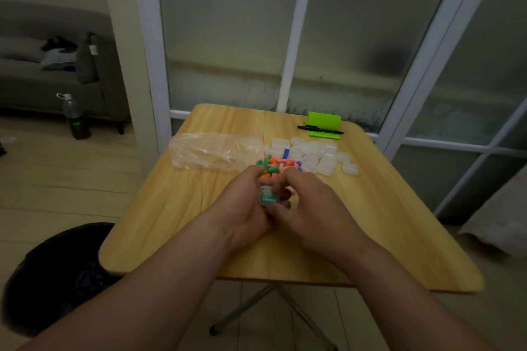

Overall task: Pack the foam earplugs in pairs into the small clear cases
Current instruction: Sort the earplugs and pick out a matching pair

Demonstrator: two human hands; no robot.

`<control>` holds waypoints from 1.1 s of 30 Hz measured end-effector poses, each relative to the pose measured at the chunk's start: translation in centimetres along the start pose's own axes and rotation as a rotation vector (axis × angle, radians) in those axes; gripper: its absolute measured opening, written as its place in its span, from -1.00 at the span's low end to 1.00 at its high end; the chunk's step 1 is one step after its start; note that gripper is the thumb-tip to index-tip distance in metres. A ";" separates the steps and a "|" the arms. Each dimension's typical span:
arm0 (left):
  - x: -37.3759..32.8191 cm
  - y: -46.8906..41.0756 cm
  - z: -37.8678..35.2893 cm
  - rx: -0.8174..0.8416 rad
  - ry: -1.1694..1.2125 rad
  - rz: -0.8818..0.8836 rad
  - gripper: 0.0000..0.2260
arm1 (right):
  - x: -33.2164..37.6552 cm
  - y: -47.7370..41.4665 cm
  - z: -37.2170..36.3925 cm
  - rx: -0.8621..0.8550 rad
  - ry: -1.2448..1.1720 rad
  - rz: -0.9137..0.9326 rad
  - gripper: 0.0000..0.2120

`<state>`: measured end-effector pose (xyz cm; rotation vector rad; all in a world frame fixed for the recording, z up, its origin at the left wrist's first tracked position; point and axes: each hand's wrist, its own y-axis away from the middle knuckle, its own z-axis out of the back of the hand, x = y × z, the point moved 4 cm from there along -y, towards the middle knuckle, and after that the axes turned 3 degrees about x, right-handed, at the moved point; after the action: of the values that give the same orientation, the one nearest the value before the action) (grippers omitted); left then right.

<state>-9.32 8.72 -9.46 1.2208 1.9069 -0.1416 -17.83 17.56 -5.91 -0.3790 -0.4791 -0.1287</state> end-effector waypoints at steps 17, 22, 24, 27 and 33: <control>1.7 -0.9 -2.8 0.014 -0.175 -0.145 -0.71 | -4.0 1.7 1.7 -0.145 0.006 -0.132 -0.71; 2.0 -1.6 -4.8 0.028 -0.212 -0.178 -0.76 | -4.6 1.6 2.5 -0.233 0.007 -0.196 -0.81; 2.0 -1.7 -5.5 0.051 -0.224 -0.163 -0.84 | -5.3 1.5 3.0 -0.255 -0.021 -0.234 -0.82; 1.3 -1.8 -5.7 0.002 -0.269 -0.198 -0.90 | -7.5 0.9 3.6 -0.281 -0.020 -0.329 -0.80; -2.2 -2.2 -3.8 -0.179 -0.232 -0.414 -0.83 | -11.9 -0.6 2.9 -0.264 0.163 -0.552 -0.80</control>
<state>-12.96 7.96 -6.18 0.6504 1.8959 -0.3096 -29.69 18.55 -8.97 -0.4829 -0.3953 -0.7578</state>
